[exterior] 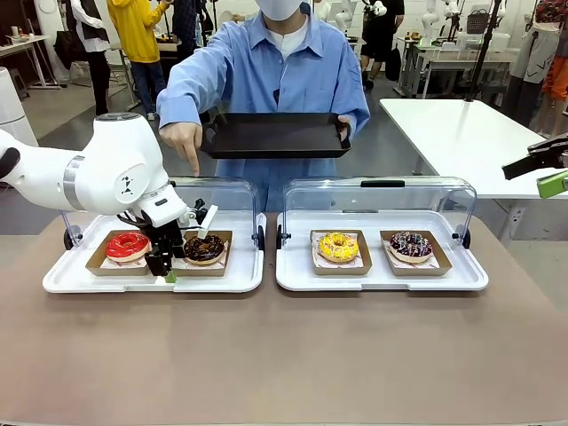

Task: Provide the desired donut to the person.
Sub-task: Pick up and lift the Paper togo box containing the Donut pointed at by the person.

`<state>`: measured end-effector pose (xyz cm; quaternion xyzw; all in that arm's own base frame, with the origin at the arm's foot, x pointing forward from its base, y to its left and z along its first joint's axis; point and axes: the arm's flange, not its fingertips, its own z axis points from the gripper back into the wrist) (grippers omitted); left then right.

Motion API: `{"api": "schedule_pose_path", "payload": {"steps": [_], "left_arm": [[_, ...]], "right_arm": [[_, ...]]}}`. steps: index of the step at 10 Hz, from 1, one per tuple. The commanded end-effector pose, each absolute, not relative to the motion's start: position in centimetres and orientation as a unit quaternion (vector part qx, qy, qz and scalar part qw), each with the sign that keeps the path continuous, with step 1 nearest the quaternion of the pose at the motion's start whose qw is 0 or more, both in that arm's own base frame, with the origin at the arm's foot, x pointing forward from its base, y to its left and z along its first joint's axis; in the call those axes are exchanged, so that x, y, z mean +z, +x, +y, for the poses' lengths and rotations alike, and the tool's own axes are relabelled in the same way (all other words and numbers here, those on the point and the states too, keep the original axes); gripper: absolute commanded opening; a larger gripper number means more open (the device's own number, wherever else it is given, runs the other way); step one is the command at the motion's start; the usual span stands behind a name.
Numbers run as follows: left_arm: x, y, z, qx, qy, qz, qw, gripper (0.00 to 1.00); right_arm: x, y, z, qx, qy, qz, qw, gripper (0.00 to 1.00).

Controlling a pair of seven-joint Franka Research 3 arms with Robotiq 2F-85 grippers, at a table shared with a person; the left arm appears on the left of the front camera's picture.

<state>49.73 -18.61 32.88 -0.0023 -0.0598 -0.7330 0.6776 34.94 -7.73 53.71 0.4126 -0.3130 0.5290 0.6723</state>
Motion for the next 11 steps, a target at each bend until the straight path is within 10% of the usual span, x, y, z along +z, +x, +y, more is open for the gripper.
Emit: {"api": "schedule_pose_path", "payload": {"steps": [1, 11], "left_arm": [[32.93, 50.01, -18.32, -0.738, -0.014, -0.062, 0.672, 0.00], [33.54, 49.91, -18.13, -0.743, -0.013, -0.061, 0.667, 0.00]], "right_arm": [[53.66, 34.87, -7.93, 0.533, 0.416, -0.318, 0.665, 1.00], [53.66, 34.87, -7.93, 0.533, 0.416, -0.318, 0.665, 1.00]]}}
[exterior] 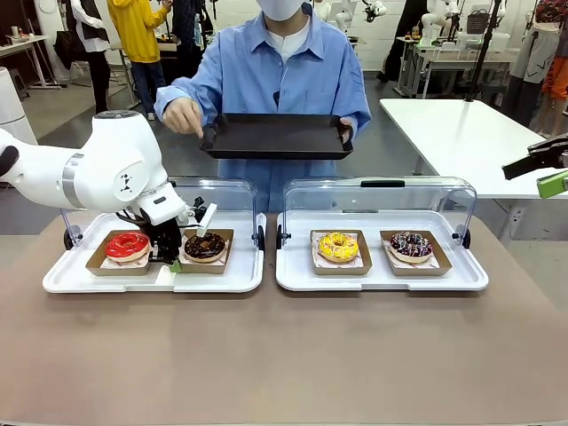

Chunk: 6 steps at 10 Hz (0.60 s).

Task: Provide the desired donut to the person.
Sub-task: Pick up and lift the Paper togo box containing the Donut pointed at by the person.

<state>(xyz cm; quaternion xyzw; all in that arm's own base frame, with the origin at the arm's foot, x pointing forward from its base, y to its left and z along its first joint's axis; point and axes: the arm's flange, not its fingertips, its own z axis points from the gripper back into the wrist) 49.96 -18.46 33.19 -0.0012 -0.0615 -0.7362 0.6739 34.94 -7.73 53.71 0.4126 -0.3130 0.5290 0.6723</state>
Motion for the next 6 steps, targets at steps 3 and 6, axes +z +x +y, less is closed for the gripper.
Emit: {"api": "schedule_pose_path", "payload": {"steps": [3, 6], "left_arm": [[35.5, 48.7, -18.9, -0.738, -0.027, -0.028, 0.674, 0.00], [43.7, 42.5, -21.9, -0.711, -0.031, 0.006, 0.703, 0.00]], "right_arm": [[53.7, 34.9, -7.9, 0.533, 0.416, -0.318, 0.665, 1.00], [53.7, 34.9, -7.9, 0.533, 0.416, -0.318, 0.665, 1.00]]}}
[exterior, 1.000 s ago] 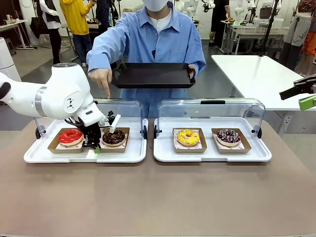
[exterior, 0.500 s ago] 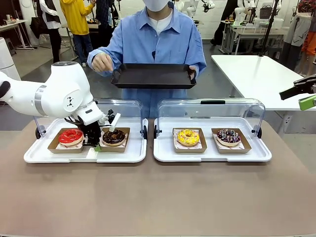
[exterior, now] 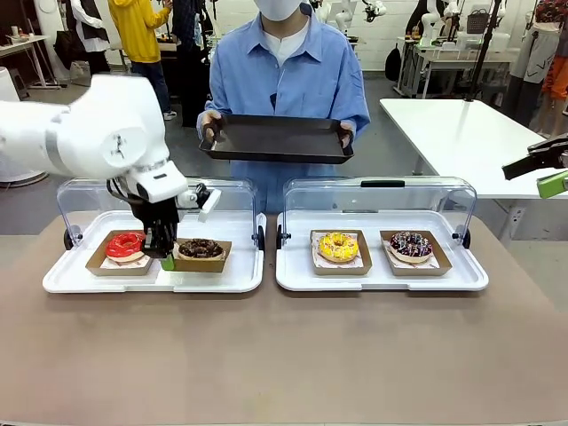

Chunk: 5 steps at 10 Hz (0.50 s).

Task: Provide the desired donut to the person.
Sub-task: Pick up and lift the Paper togo box containing the Donut pointed at by the person.

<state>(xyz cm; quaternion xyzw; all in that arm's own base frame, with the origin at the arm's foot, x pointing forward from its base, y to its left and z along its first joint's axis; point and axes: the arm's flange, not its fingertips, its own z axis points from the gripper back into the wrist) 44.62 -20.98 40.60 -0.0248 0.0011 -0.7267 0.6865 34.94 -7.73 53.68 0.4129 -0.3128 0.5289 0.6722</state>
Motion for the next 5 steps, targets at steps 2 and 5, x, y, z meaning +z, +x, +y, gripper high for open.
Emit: {"api": "schedule_pose_path", "payload": {"steps": [2, 5], "left_arm": [[49.4, 37.1, -23.5, -0.715, -0.045, 0.018, 0.697, 0.00], [57.0, 31.5, -25.5, -0.724, -0.003, -0.006, 0.690, 0.00]], "right_arm": [[53.7, 34.9, -7.9, 0.533, 0.416, -0.318, 0.665, 1.00], [53.7, 34.9, -7.9, 0.533, 0.416, -0.318, 0.665, 1.00]]}}
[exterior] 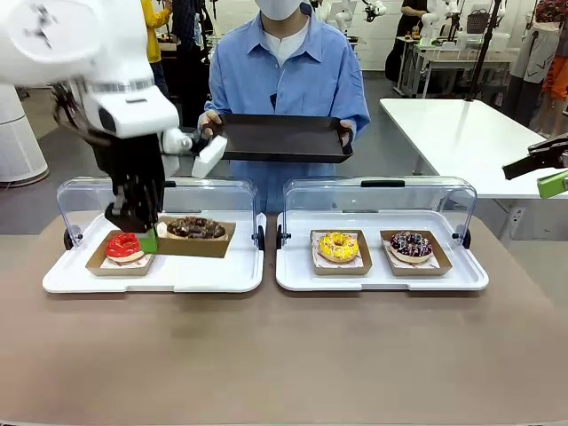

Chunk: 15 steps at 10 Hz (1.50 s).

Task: Provide the desired donut to the person.
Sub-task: Pick up and lift the Paper togo box containing the Donut pointed at by the person, then place the picked Paper togo box onto the Handle tray extended by the person.

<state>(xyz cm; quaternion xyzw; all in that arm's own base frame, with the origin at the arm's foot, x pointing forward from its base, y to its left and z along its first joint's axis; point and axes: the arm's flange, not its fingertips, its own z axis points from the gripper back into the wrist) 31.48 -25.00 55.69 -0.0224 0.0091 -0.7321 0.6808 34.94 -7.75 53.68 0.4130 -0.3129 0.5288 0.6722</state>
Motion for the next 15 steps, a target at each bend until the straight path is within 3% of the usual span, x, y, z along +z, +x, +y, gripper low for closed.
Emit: {"api": "schedule_pose_path", "payload": {"steps": [1, 4, 7, 15], "left_arm": [[59.6, 30.7, -26.3, -0.723, 0.011, -0.029, 0.690, 0.00], [64.1, 32.9, -27.0, -0.707, 0.026, -0.051, 0.705, 0.00], [65.2, 36.6, -26.4, -0.716, 0.015, -0.047, 0.697, 0.00], [64.8, 36.2, -26.4, -0.708, 0.016, -0.058, 0.704, 0.00]], "right_arm": [[53.7, 34.9, -7.9, 0.533, 0.416, -0.318, 0.665, 1.00], [53.7, 34.9, -7.9, 0.533, 0.416, -0.318, 0.665, 1.00], [53.7, 34.9, -7.9, 0.533, 0.416, -0.318, 0.665, 1.00], [53.7, 34.9, -7.9, 0.533, 0.416, -0.318, 0.665, 1.00]]}}
